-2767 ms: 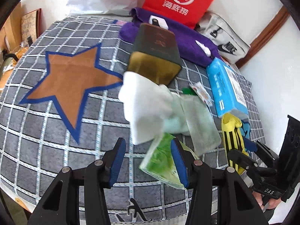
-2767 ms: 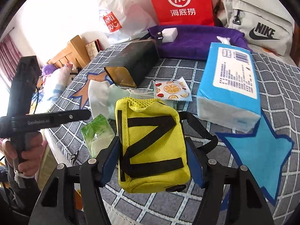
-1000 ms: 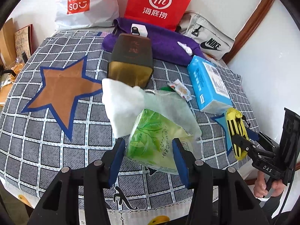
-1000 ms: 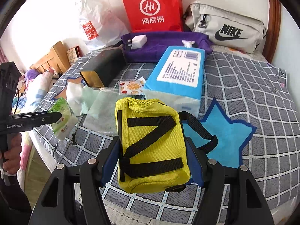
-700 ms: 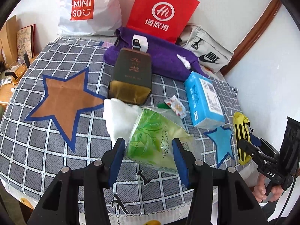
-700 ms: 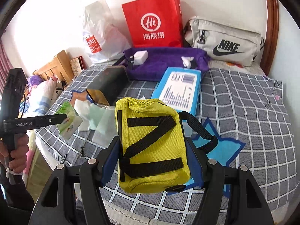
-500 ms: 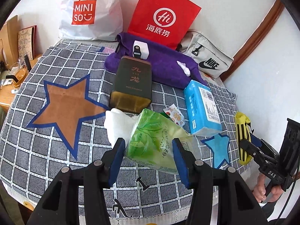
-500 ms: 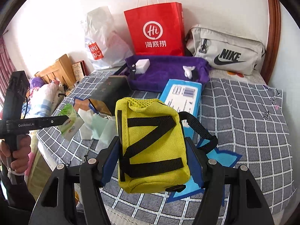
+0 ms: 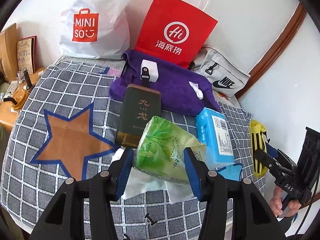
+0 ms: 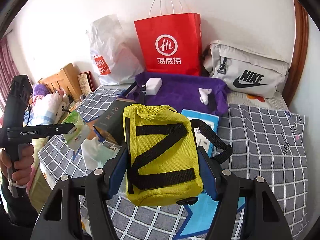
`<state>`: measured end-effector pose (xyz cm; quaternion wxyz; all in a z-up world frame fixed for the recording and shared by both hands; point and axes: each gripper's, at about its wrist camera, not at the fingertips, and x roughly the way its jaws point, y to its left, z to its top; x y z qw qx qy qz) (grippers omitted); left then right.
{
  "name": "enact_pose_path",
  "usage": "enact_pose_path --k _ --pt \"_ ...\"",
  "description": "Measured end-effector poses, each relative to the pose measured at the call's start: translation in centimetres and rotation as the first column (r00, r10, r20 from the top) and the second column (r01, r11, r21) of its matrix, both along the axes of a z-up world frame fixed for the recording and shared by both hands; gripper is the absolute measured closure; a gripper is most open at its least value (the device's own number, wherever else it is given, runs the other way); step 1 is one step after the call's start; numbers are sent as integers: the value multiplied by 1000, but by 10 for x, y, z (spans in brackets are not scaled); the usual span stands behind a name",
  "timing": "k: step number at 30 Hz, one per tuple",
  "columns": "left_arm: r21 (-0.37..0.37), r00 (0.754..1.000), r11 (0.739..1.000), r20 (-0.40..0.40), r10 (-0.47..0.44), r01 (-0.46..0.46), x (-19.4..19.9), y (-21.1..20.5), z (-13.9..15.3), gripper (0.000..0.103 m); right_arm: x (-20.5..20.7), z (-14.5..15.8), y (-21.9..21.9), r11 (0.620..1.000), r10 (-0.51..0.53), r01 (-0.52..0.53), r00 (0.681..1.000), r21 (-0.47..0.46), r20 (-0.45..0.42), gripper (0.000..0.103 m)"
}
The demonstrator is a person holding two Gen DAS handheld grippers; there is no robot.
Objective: Organize soft objects
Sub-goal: 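Carry the yellow pouch and green tissue pack in both tools over the purple towel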
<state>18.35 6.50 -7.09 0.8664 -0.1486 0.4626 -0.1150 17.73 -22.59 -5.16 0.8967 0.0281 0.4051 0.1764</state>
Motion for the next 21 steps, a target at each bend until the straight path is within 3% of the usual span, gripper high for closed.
enact_pose_path --k 21 --pt "21 1000 1000 -10 16 -16 63 -6 6 54 96 10 -5 1000 -24 24 998 -6 50 37"
